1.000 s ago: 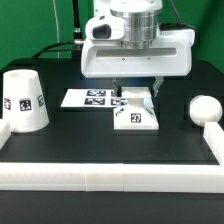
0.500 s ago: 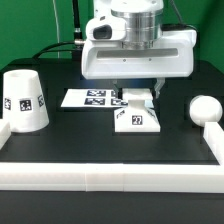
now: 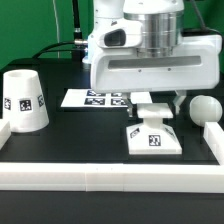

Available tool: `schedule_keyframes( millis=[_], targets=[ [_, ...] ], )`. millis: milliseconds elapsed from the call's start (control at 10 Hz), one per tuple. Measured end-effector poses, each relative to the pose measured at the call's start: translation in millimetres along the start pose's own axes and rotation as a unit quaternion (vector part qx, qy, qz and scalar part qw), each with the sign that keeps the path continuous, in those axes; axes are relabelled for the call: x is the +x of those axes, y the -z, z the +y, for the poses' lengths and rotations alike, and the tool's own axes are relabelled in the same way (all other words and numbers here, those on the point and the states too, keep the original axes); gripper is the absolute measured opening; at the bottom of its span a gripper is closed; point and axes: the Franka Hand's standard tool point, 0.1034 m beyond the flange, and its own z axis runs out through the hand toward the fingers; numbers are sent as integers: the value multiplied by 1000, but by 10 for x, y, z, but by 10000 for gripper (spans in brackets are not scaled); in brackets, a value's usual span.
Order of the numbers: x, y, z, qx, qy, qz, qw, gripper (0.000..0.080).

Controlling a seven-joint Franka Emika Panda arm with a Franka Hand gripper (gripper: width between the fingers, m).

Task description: Assemble lamp

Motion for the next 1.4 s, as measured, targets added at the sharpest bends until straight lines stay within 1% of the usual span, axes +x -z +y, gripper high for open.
schedule_keyframes(
  millis=[300,500,700,800,1100,1200,1300,1400],
  targets=[
    [426,-4,-240,5,-5,21,1000,534],
    [582,2,-354,8,-1,29,1000,534],
    [663,-7,-453,8,5,22,1000,534],
    [743,-6,-463,9,-2,28,1000,534],
    [746,-8,-464,9,-4,28,1000,535],
    [733,-4,-460,8,-1,28,1000,673],
    [665,46,-422,7,12,31,999,673],
    [496,108,-397,6,10,29,1000,695]
  ],
)
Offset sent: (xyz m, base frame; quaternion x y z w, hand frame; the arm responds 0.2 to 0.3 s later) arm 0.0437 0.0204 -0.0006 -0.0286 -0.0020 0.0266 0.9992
